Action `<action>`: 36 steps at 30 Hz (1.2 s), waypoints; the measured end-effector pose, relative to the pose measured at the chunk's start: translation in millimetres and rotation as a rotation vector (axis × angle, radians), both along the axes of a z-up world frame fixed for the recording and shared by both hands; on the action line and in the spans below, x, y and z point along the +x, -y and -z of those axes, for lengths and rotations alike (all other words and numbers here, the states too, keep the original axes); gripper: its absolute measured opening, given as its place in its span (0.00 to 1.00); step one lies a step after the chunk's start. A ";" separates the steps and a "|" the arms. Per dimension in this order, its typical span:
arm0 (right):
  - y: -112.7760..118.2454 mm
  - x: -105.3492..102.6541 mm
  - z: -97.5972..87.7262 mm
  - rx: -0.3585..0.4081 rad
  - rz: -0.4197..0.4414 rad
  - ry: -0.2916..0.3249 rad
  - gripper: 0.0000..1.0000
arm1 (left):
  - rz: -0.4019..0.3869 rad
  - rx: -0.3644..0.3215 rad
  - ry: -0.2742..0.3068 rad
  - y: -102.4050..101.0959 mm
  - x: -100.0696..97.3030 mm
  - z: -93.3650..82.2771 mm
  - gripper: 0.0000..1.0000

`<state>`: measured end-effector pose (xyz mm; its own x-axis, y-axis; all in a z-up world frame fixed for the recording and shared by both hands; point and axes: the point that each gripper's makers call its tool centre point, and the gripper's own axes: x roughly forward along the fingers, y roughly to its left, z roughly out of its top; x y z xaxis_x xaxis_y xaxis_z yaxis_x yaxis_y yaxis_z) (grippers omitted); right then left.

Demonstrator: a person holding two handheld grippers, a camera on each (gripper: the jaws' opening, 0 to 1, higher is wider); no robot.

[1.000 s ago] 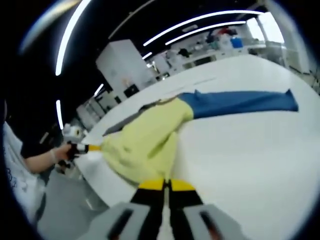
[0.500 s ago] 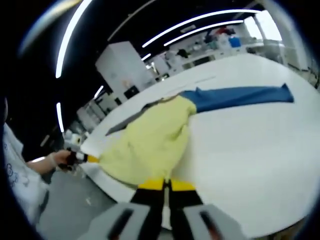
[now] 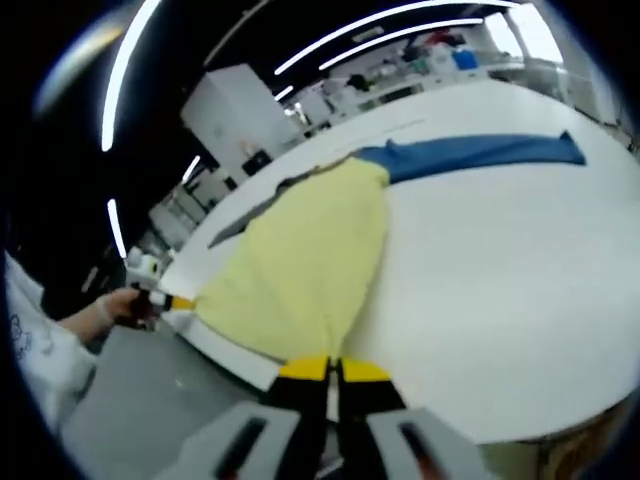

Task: Fold the garment on the visible template until the final outline fits inside the template.

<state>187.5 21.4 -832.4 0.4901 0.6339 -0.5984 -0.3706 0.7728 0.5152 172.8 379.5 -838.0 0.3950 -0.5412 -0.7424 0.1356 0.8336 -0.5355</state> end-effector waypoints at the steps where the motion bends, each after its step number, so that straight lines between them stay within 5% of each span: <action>1: 0.3 0.1 0.7 -0.004 -0.002 0.001 0.00 | -0.001 0.000 0.000 1.1 -0.4 -0.3 0.00; 14: 0.9 -1.7 7.0 -0.049 -0.038 0.020 0.00 | 0.003 0.008 0.037 -4.9 0.0 2.9 0.01; 18: 5.7 3.5 -2.4 -0.035 -0.013 0.060 0.06 | 0.033 0.038 0.128 -11.1 5.8 -4.4 0.03; 23: 14.0 20.1 -20.9 -0.009 0.026 0.140 0.19 | -0.035 -0.038 0.237 -14.6 27.7 -33.8 0.12; 29: 22.1 37.5 -32.4 -0.041 0.041 0.203 0.50 | -0.064 -0.020 0.333 -21.4 45.1 -57.5 0.43; 36: 33.3 53.4 -37.6 -0.077 0.076 0.250 0.81 | -0.046 -0.045 0.468 -11.6 59.5 -86.0 0.92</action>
<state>240.8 -12.0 -794.8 0.6730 0.5469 -0.4980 -0.4187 0.8367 0.3531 232.4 391.1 -752.0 0.7059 -0.5426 -0.4552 0.3340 0.8218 -0.4616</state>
